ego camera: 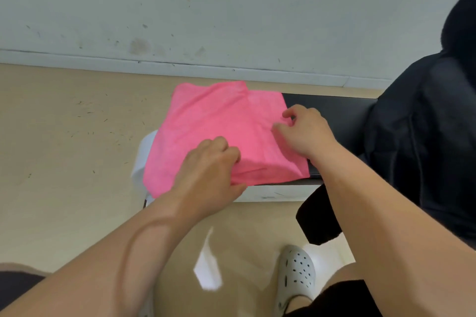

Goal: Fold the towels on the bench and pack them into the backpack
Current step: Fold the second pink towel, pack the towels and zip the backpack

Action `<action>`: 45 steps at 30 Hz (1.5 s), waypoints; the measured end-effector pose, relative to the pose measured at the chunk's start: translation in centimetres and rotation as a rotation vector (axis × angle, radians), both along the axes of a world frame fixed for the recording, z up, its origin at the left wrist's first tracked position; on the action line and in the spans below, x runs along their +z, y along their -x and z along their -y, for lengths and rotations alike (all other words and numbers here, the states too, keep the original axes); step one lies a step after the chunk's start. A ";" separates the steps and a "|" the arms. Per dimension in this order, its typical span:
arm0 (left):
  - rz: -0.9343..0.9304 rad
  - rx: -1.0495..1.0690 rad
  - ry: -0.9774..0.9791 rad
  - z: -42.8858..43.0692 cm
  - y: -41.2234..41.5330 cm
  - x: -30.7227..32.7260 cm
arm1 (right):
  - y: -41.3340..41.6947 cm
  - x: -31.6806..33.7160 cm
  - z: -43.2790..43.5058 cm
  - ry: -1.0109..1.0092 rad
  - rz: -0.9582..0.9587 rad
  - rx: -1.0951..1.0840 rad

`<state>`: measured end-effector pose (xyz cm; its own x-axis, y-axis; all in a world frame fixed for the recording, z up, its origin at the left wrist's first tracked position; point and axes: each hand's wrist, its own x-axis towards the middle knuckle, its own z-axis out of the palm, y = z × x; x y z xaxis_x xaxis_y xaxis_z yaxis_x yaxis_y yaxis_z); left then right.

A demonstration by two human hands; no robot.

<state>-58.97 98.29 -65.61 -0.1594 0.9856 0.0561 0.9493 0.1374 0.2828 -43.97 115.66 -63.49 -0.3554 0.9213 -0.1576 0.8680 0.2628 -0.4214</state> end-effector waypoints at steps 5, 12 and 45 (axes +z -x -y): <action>0.036 0.034 -0.033 -1.2 -0.4 0.3 | -2.5 0.1 0.5 0.015 0.129 0.084; -0.019 0.029 -0.071 -1.9 -1.4 -0.1 | -3.3 0.3 1.0 0.038 0.143 0.193; 0.182 -0.184 -0.171 -0.1 -1.5 0.0 | 5.6 1.0 -0.2 0.220 -0.585 0.106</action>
